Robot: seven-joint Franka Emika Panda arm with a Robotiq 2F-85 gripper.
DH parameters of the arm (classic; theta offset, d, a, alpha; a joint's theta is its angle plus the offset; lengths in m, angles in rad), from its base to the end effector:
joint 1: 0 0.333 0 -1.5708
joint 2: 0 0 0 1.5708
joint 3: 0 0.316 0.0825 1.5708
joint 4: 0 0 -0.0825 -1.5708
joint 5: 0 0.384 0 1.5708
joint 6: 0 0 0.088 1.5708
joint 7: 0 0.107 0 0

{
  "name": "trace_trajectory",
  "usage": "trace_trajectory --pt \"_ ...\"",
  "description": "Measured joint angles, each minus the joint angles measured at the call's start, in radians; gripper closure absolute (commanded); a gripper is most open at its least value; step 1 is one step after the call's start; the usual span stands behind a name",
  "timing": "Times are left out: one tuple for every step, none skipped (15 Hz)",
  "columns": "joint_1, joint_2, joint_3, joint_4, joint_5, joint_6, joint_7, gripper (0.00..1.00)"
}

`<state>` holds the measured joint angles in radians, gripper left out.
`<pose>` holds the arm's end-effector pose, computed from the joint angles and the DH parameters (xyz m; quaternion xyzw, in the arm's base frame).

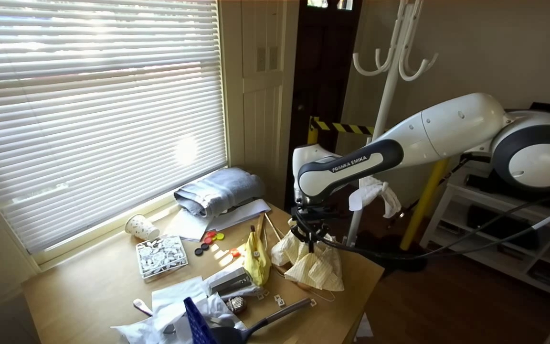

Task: Put the towel on the coat rack

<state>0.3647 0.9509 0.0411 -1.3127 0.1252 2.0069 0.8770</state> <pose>0.6533 0.2824 0.1428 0.9519 -0.2695 -0.1443 0.0198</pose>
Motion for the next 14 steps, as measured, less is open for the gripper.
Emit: trace_trajectory --pt "0.001 -0.040 -0.007 -0.042 -0.001 0.045 0.003 1.00" --pt "0.002 -0.080 -0.012 -0.085 -0.002 0.091 0.008 1.00" --pt "0.004 -0.119 -0.018 -0.127 -0.004 0.135 0.017 1.00" --pt "0.007 -0.158 -0.024 -0.171 -0.007 0.180 0.031 1.00" --pt "0.010 -0.196 -0.031 -0.214 -0.012 0.223 0.046 1.00" --pt "0.013 -0.234 -0.038 -0.257 -0.019 0.265 0.062 1.00" --pt "0.018 -0.272 -0.047 -0.303 -0.033 0.304 0.073 1.00" --pt "0.020 -0.311 -0.052 -0.348 -0.052 0.330 0.074 0.99" --pt "0.019 -0.352 -0.053 -0.394 -0.075 0.335 0.063 0.99" --pt "0.018 -0.390 -0.053 -0.437 -0.089 0.335 0.056 0.99" --pt "0.018 -0.418 -0.053 -0.469 -0.095 0.335 0.052 0.99" --pt "0.018 -0.437 -0.053 -0.491 -0.098 0.335 0.050 0.99" --pt "0.019 -0.446 -0.053 -0.503 -0.099 0.335 0.048 1.00" --pt "0.019 -0.449 -0.053 -0.508 -0.099 0.335 0.047 1.00"
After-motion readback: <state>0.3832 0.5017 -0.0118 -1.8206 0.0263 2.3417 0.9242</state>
